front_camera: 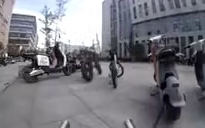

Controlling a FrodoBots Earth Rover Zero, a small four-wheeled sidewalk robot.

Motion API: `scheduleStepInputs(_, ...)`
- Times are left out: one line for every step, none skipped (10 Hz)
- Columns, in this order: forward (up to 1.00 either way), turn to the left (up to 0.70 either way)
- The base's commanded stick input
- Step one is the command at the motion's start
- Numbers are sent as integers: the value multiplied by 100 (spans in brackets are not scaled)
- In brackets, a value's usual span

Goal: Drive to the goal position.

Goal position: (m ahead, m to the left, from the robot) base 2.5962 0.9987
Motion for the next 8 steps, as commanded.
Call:
scheduleStepInputs(45, 0)
scheduleStepInputs(45, 0)
scheduleStepInputs(37, -3)
scheduleStepInputs(11, -14)
scheduleStepInputs(0, -38)
scheduleStepInputs(0, -45)
scheduleStepInputs(6, -3)
scheduleStepInputs(38, -1)
